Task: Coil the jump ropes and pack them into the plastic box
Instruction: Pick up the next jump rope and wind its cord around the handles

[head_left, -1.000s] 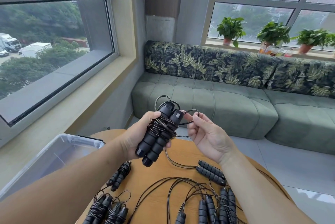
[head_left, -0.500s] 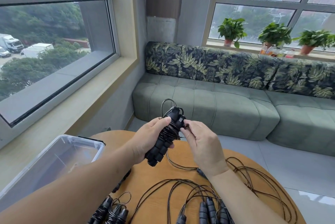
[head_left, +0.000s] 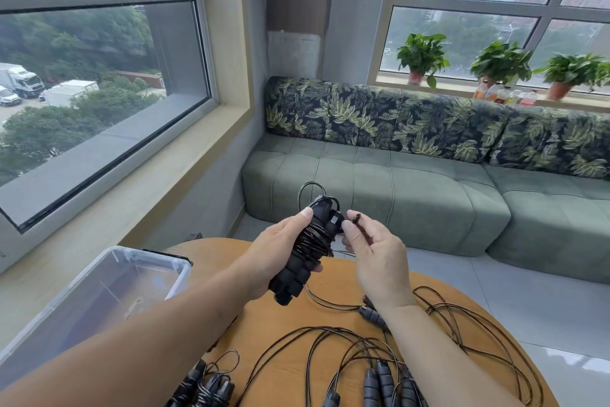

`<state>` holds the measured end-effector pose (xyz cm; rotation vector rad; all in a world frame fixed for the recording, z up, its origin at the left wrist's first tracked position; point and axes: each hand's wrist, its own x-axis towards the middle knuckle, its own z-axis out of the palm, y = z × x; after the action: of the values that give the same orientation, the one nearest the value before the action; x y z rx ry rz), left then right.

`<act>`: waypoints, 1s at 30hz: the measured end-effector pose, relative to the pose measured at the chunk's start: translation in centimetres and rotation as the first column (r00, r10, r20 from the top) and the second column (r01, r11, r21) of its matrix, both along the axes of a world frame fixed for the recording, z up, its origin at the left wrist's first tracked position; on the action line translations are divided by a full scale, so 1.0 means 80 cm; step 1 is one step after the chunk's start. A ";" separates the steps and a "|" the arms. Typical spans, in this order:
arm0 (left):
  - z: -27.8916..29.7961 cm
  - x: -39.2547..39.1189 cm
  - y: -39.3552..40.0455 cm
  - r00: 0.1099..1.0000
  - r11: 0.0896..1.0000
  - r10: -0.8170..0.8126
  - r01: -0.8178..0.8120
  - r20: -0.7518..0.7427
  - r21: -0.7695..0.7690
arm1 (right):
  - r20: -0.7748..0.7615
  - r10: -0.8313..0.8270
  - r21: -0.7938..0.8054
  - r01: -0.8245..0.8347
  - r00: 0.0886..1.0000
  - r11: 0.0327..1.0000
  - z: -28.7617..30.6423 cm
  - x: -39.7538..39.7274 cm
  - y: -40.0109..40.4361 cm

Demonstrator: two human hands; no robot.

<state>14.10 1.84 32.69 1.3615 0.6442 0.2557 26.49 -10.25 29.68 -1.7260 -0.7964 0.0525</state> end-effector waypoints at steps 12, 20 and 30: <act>0.012 -0.007 0.009 0.986 0.986 -0.155 0.157 -0.055 0.048 | -0.087 0.056 -0.049 -0.061 0.995 0.997 -0.007 0.002 -0.003; 0.017 -0.005 -0.005 0.995 0.986 -0.070 0.080 -0.068 0.148 | -0.665 0.228 0.282 -0.044 0.711 0.959 0.000 0.012 0.004; 0.025 -0.007 -0.006 0.995 0.931 -0.103 0.100 -0.010 0.350 | -0.441 0.153 0.147 -0.097 0.884 0.984 0.035 0.030 0.002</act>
<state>13.56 1.38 34.68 1.7313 0.5347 0.3029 28.91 -10.10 32.51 -1.4638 -0.5477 0.4704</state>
